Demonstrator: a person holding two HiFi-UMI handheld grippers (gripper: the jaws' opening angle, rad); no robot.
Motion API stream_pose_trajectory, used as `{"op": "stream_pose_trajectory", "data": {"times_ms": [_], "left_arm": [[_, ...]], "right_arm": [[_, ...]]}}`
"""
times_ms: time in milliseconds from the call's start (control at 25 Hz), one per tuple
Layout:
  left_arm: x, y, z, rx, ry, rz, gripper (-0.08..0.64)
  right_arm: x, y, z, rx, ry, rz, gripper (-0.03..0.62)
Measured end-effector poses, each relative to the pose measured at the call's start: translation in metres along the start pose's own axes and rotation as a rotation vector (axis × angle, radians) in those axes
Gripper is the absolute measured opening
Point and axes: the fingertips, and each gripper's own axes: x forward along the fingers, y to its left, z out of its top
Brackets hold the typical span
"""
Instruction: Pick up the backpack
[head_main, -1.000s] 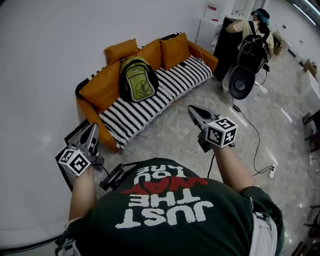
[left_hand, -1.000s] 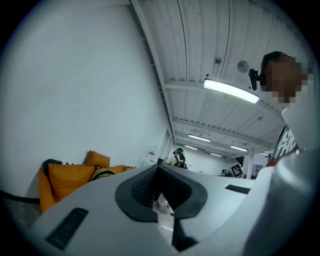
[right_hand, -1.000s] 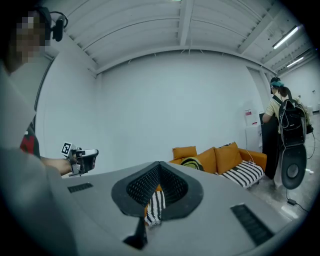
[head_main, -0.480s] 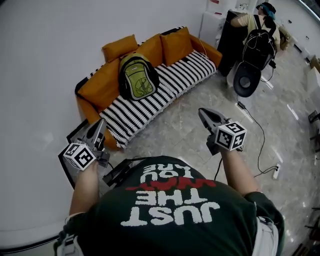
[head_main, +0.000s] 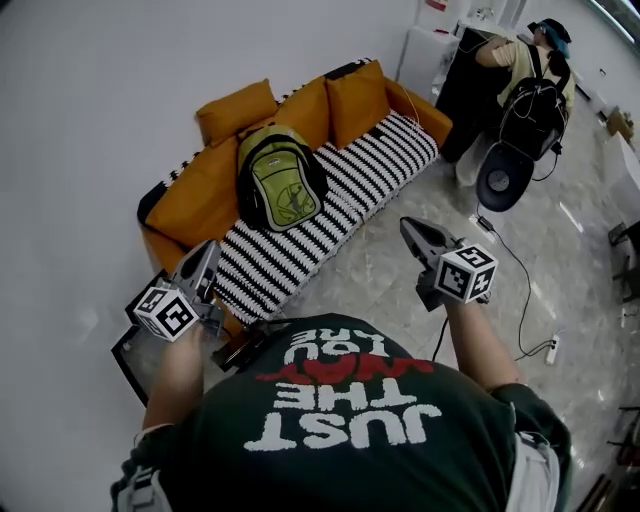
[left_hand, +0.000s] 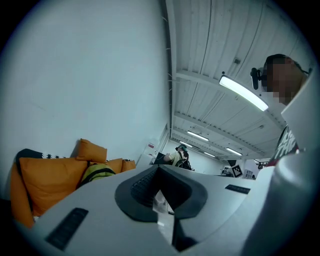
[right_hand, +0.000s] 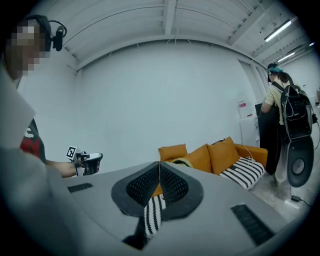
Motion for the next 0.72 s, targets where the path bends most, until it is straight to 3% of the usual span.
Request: {"op": "stream_pose_trajectory", "data": {"times_ms": [400,720], "left_arm": [[0.078,0.200,0.101,-0.018,0.037,-0.001,0.005],[0.162,0.268,0.095,-0.027,0.128,0.012,0.005]], "right_arm": [[0.213,0.015,0.108,-0.038,-0.051,0.033,0.031],[0.305,-0.035,0.119,-0.018,0.006,0.054,0.031]]}}
